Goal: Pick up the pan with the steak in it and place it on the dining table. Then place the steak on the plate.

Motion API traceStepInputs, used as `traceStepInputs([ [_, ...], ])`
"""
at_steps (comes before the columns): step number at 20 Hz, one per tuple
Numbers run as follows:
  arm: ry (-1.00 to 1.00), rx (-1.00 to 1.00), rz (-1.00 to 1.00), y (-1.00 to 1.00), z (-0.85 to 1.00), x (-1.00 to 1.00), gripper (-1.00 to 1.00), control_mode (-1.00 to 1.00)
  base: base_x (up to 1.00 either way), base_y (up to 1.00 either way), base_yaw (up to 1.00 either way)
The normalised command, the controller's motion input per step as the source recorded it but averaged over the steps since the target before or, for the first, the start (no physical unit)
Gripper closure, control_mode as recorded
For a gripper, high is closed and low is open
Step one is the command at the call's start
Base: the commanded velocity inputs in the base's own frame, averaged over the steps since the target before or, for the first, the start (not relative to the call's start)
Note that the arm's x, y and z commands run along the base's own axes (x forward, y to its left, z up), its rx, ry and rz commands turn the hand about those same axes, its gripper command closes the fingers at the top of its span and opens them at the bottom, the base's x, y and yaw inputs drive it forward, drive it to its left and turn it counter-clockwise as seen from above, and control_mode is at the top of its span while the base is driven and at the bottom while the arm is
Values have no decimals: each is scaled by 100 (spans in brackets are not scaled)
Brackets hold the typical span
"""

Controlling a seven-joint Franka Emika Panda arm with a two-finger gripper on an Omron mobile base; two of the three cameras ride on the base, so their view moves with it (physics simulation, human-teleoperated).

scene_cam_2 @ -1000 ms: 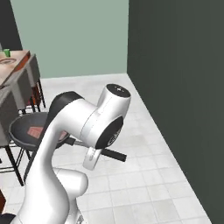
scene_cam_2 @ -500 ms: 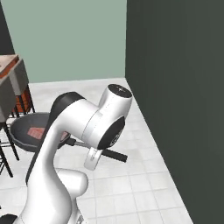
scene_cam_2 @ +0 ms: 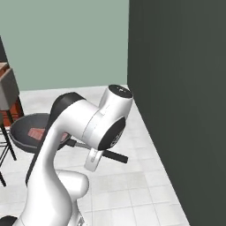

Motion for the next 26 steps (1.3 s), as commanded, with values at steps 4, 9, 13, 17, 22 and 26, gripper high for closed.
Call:
traceStepInputs([
  [4, 0, 0, 0, 0, 0, 0, 100, 100, 100, 0, 0],
  [9, 0, 0, 0, 0, 0, 0, 100, 100, 100, 0, 1],
  [13, 0, 0, 0, 0, 0, 0, 100, 100, 100, 0, 1],
  [17, 0, 0, 0, 0, 0, 0, 100, 100, 100, 0, 1],
  [22, 0, 0, 0, 0, 0, 0, 100, 100, 100, 0, 1],
  [26, 0, 0, 0, 0, 0, 0, 100, 100, 64, -1, 27],
])
